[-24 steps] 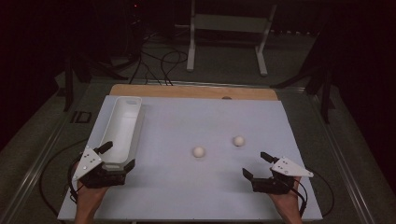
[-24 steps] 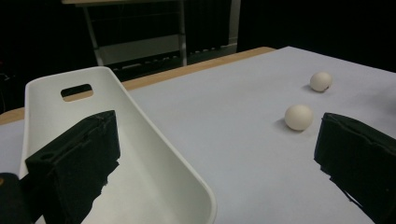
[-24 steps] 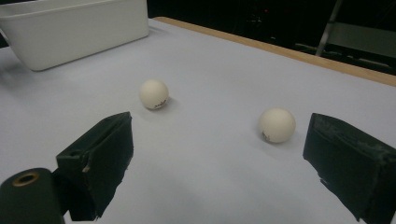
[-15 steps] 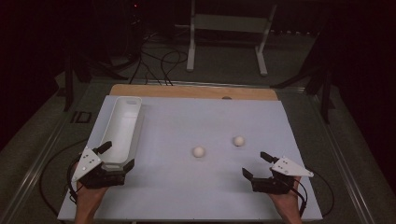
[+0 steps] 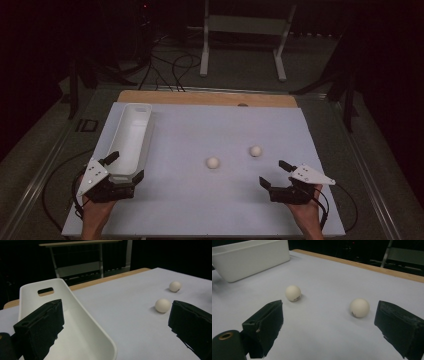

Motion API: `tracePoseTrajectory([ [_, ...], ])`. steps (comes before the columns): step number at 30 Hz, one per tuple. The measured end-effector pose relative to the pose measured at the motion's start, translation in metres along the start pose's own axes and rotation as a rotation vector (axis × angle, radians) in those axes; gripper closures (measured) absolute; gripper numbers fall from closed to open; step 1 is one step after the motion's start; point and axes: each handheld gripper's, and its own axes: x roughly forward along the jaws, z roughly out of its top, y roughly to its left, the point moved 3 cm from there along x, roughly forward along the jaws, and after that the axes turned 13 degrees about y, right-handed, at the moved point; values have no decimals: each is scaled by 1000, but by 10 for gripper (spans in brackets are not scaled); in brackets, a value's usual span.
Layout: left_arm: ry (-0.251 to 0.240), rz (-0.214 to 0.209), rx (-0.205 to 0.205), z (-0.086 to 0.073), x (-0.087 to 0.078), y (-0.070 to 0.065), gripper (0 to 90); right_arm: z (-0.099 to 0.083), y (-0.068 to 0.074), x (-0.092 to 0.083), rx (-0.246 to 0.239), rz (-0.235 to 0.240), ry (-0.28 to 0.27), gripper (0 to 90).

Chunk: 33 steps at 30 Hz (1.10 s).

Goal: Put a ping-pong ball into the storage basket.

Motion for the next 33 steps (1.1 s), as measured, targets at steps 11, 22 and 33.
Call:
tracePoseTrajectory([
  [11, -4, 3, -1, -2, -1, 0, 8, 14, 0, 2, -6, -8, 26, 87],
  [22, 1, 8, 10, -3, -2, -1, 8, 30, -7, 8, -20, -27, 57, 85],
  [33, 5, 12, 10, -4, -1, 0, 7, 37, -14, 16, 6, -32, 97, 85],
])
